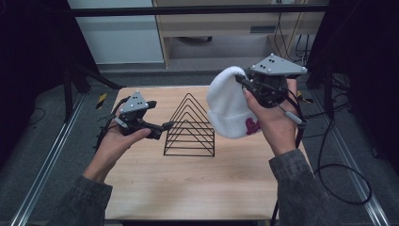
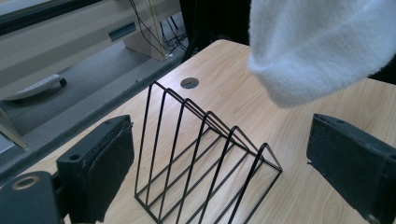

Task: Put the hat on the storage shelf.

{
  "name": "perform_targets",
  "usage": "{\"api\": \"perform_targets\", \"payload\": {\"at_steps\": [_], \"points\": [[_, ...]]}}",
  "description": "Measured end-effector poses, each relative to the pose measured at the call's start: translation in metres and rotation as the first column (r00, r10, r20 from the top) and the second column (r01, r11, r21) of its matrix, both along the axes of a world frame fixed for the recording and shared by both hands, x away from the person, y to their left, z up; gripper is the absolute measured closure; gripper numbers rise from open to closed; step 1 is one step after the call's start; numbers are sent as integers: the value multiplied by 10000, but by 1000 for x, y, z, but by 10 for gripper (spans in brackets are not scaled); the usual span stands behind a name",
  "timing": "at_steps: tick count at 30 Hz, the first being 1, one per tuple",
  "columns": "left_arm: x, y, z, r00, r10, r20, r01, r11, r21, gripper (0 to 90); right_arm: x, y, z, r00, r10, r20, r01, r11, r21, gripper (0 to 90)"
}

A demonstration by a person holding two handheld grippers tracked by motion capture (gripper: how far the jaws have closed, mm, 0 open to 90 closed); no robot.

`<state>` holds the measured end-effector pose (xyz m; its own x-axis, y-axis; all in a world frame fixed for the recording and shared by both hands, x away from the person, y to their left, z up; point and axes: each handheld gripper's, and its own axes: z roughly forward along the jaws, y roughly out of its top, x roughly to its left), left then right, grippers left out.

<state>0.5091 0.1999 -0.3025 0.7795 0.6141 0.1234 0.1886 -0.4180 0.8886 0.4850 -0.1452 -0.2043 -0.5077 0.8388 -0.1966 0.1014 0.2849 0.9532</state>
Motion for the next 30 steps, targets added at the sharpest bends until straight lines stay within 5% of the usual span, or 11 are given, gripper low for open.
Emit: {"api": "perform_targets", "payload": {"at_steps": [14, 20, 26, 30], "points": [[5, -18, 15, 9995, -308, 8, 308, 9995, -119, 96, 11, 30, 24, 9980, 415, 479, -430, 9986, 314, 833], [7, -29, 9, 9985, -538, -101, 539, 9985, 120, 103, 10, 40, 29, 9963, 598, 624, -624, 9973, 399, 833], [19, -39, 0, 9961, -727, -502, 713, 9970, -292, 108, 9, 47, 32, 9943, 799, 709, -831, 9956, 436, 833], [27, -44, -9, 9971, -597, -470, 601, 9982, 85, 110, 9, 53, 31, 9930, 971, 674, -1004, 9939, 465, 832]]}}
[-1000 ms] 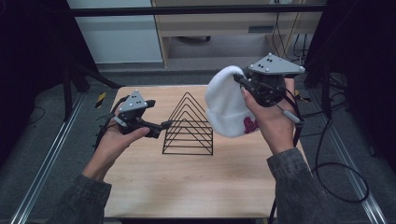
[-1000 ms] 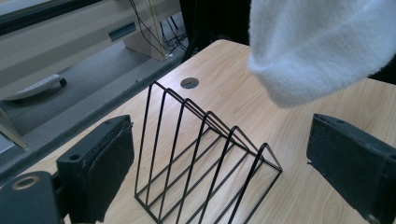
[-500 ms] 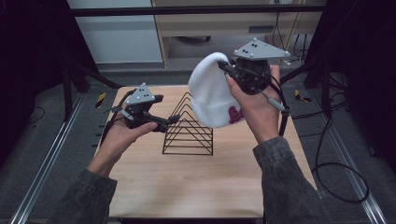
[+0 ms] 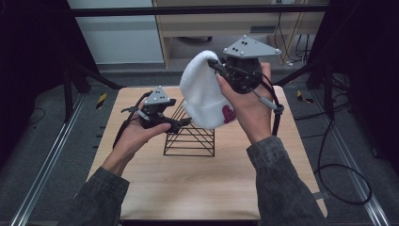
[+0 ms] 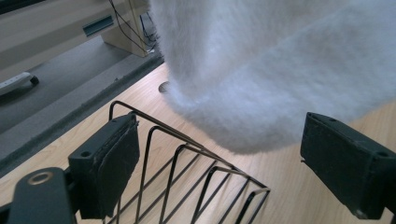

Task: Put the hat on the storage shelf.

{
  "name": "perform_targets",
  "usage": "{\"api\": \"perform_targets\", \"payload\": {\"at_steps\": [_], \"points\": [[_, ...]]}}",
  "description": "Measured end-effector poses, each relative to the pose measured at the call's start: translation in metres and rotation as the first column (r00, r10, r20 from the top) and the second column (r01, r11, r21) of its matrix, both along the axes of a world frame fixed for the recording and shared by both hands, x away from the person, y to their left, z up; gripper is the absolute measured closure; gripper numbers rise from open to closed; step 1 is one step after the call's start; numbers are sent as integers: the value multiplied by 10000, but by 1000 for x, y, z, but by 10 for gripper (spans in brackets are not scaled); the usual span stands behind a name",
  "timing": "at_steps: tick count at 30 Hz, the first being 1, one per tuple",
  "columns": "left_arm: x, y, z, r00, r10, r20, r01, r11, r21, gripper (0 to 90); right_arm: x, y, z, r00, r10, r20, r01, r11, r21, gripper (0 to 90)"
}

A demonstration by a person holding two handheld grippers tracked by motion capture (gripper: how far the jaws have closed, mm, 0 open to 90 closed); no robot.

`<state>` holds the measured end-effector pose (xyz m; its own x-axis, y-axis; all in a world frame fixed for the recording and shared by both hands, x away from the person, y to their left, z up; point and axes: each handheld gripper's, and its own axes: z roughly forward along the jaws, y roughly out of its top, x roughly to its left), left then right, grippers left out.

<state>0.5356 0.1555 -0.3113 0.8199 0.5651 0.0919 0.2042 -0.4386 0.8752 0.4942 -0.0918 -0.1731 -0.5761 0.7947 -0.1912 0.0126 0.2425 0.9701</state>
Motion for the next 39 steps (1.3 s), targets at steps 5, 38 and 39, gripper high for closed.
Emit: {"api": "perform_targets", "payload": {"at_steps": [5, 38, 39], "points": [[4, -4, -7, 9999, -76, -126, 75, 10000, -39, 106, -2, 6, 1, 9998, 193, 9, -193, 9998, 50, 832], [-17, 34, 16, 9964, 720, 442, -709, 9971, -269, 836, 16, -8, -15, 9987, -176, -484, 172, 9998, -82, 829], [-17, 34, 16, 9964, 720, 442, -709, 9971, -269, 836, 18, -6, -16, 9983, -180, -553, 174, 9998, -116, 829]]}}
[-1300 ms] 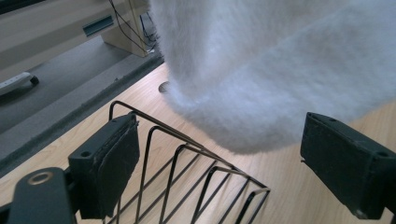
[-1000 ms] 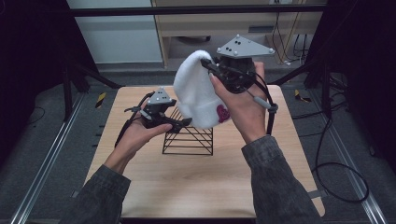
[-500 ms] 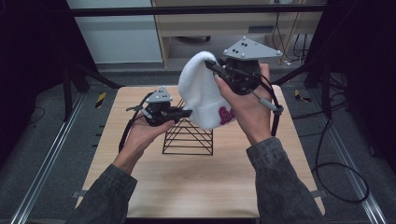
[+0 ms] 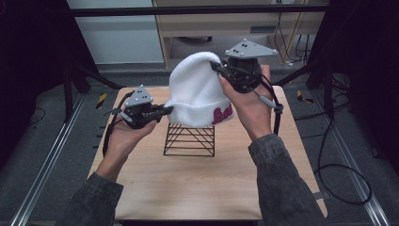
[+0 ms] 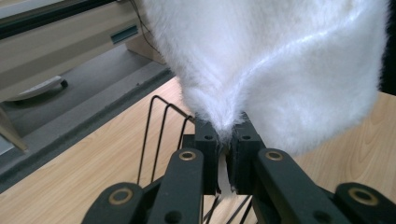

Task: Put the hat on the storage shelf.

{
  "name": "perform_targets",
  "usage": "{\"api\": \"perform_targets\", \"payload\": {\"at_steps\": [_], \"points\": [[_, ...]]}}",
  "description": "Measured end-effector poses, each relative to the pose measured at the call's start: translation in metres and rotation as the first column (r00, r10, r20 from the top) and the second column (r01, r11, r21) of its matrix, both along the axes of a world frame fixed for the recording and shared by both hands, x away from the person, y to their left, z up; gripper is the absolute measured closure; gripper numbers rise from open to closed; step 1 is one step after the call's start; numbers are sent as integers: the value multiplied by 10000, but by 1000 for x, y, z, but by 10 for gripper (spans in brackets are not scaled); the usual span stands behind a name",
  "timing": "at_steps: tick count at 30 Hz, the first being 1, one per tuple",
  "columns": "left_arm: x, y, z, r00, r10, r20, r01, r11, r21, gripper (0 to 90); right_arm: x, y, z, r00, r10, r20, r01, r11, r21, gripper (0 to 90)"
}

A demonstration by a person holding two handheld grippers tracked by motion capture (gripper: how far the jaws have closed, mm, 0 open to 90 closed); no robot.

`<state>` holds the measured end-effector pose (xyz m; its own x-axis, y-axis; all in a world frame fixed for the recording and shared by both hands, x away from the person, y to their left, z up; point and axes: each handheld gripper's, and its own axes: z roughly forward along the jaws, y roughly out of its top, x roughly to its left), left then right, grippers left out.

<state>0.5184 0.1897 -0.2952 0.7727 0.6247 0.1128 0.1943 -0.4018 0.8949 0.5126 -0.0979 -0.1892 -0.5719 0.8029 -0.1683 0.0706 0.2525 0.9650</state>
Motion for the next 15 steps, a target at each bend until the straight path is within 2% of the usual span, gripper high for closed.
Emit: {"api": "perform_targets", "payload": {"at_steps": [6, 15], "points": [[4, 11, -3, 9994, 321, -105, -319, 9993, 204, 837, 17, 12, -11, 9991, -55, -414, 44, 9996, -278, 829], [22, 22, -16, 9957, 831, -421, -821, 9963, 245, 840, 43, 23, -33, 9953, -34, -968, -6, 9992, -405, 828]]}}
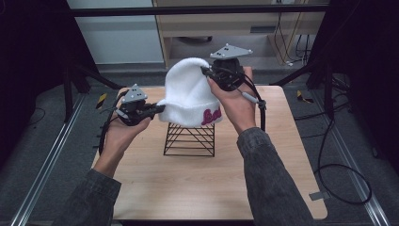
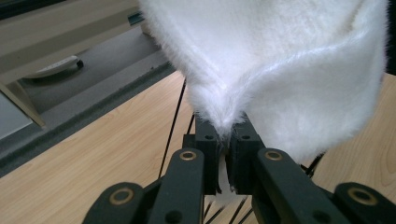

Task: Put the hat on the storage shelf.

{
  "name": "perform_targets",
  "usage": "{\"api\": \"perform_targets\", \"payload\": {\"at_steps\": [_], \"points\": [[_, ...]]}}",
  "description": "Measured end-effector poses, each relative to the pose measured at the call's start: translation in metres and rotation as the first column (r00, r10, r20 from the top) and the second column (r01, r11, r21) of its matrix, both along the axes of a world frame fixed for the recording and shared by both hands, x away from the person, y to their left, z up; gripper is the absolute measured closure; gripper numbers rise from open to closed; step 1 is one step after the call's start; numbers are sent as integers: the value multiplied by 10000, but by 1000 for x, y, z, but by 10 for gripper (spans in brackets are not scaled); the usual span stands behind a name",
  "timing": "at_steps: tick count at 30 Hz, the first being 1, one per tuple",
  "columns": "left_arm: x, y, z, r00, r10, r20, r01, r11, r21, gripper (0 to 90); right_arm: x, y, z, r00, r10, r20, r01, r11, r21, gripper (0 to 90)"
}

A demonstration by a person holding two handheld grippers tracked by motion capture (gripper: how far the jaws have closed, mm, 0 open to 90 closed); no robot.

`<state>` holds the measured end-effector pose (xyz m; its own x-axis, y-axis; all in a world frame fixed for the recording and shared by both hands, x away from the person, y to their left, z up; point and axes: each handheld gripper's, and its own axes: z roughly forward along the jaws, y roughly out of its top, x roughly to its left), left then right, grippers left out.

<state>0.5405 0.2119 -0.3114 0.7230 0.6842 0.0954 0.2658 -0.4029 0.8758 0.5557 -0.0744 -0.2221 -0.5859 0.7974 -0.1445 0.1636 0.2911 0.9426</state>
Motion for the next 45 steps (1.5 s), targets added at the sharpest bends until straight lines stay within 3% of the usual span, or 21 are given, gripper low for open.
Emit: {"api": "perform_targets", "payload": {"at_steps": [14, 25, 30, 36, 45], "points": [[14, 0, -21, 9990, 375, -244, -373, 9993, 65, 841, 22, -8, -30, 9990, -56, -435, 60, 9999, 103, 828], [21, -1, -39, 9985, 394, -390, -390, 9992, 101, 842, 31, -11, -49, 9977, -76, -674, 81, 9999, 75, 828], [15, 6, -47, 9982, 436, -411, -438, 9990, -38, 842, 23, -12, -53, 9979, 100, -636, -93, 9999, 110, 828], [6, 9, -54, 9987, 478, -167, -474, 9987, 184, 842, 5, -12, -57, 9975, 488, -516, -484, 9988, 80, 828], [3, 13, -69, 9981, 517, -331, -506, 9982, 328, 842, -10, -9, -67, 9935, 921, -669, -930, 9956, -106, 827]]}}
